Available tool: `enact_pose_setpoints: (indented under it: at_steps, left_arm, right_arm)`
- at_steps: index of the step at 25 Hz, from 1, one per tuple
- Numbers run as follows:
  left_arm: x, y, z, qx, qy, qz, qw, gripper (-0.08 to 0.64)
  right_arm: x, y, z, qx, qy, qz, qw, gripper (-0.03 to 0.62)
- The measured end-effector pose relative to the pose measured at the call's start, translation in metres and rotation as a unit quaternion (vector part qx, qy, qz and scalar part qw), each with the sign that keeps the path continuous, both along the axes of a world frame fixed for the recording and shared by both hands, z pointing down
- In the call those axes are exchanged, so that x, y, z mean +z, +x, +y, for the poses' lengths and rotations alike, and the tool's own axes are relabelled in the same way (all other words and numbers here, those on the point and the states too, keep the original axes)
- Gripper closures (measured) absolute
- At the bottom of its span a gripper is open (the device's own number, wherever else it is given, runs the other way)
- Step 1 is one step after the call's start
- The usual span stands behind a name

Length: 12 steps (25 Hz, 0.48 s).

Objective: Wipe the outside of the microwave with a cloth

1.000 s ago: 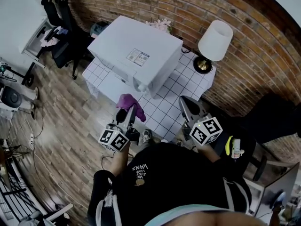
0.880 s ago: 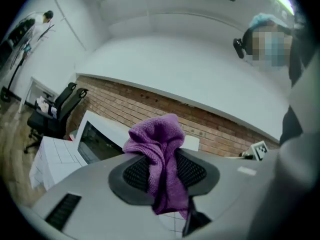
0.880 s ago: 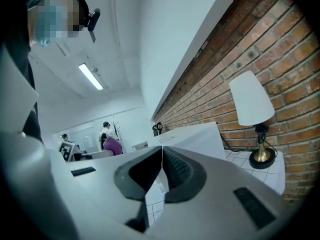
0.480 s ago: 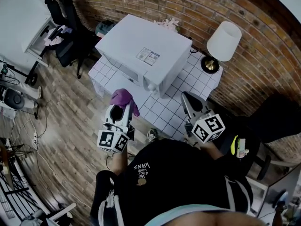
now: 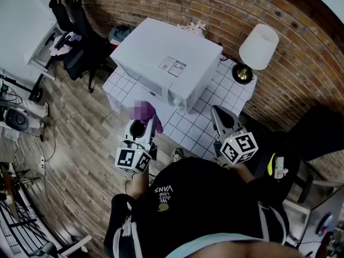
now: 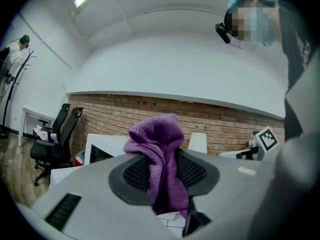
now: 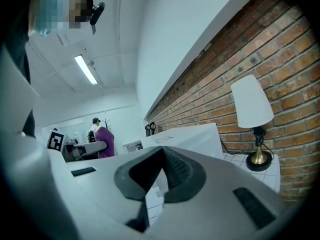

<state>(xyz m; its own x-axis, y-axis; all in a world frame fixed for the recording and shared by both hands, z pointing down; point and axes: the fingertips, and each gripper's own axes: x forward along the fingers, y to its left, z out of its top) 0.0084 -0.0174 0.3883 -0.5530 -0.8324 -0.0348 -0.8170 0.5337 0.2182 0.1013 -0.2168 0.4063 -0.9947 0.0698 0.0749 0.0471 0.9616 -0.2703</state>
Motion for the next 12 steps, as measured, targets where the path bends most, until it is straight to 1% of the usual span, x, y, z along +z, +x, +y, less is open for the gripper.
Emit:
enact_pose_setpoints:
  at_steps: [5, 12]
  left_arm:
    - [0.0015, -0.0065, -0.0033, 0.009, -0.005, -0.004, 0.9999, 0.419]
    - [0.0072, -0.0106, -0.006, 0.016, 0.0, 0.002, 0.9999, 0.419]
  right_arm:
    - [0.001, -0.0029, -0.0002, 0.004, 0.001, 0.002, 1.0, 0.589]
    - [0.0029, -0.0042, -0.0006, 0.009, 0.001, 0.004, 1.0, 0.589]
